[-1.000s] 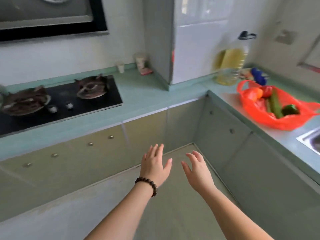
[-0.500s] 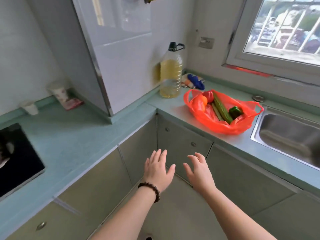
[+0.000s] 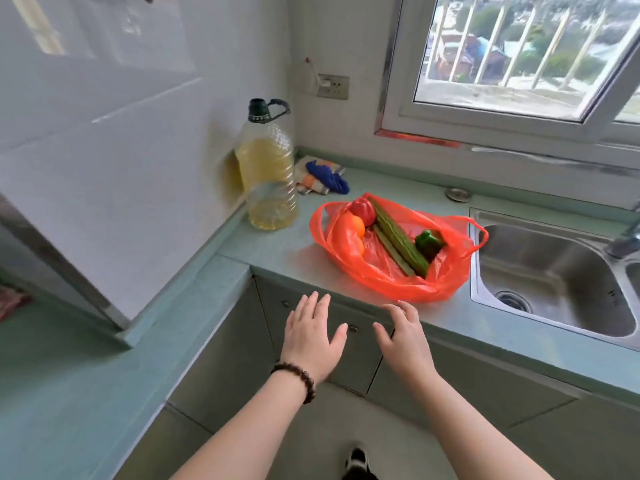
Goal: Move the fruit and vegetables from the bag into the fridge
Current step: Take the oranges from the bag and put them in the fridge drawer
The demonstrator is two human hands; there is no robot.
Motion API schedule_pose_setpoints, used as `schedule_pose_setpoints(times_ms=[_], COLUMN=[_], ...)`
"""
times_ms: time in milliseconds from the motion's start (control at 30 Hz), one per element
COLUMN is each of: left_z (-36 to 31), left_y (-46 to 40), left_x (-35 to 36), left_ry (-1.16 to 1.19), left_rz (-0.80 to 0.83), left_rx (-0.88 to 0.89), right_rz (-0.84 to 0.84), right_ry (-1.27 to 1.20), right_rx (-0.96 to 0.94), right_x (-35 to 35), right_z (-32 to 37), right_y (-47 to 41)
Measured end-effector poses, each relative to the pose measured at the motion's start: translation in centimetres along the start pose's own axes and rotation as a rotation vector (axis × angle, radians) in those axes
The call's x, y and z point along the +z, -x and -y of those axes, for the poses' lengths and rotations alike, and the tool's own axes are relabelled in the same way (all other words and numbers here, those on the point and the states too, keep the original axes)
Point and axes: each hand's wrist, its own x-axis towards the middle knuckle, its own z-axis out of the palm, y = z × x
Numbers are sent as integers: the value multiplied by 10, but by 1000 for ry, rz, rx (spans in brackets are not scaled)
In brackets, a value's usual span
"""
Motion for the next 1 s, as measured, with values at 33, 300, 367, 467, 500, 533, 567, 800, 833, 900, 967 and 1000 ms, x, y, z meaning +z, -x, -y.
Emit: schedule_pose_setpoints(times_ms=[33,300,367,467,500,533,567,800,833,900,967,1000], left_z=[-2,-30,-43,-64,-68,-69,-68,-38,-32,-19,-5,2], left_y=[-15,-153,-191,-236,-247,-257,-264,-287,-287,-284,-283,-283], left_x=[3,23,33,50,56,62,68,83,83,82,81,79], left_ry=[3,76,62,36,5,-32,-68,-257,-259,-262,-244,-225], left_rz=[9,11,11,27,32,38,47,51,43,50,92,122], left_rx=[7,46,66,115,127,132,130,100,89,73,48,29], right_rz=[-11,-66,-56,15,45,74,97,236,257,302,330,340], right_ry=[-6,-48,-39,-29,-19,-11,-7,-51,-53,-59,-59,-51], right_rx=[0,-11,-32,-80,-99,-117,-136,-243,-258,-288,-327,-344], right_x=[1,-5,-8,-9,-9,-8,-6,19,24,32,42,47], right_z=[-3,-17,-22,-29,-30,-33,-35,-38,-37,-32,-28,-25], right_y=[-15,-168,-209,-261,-275,-289,-301,-343,-346,-351,-355,-357])
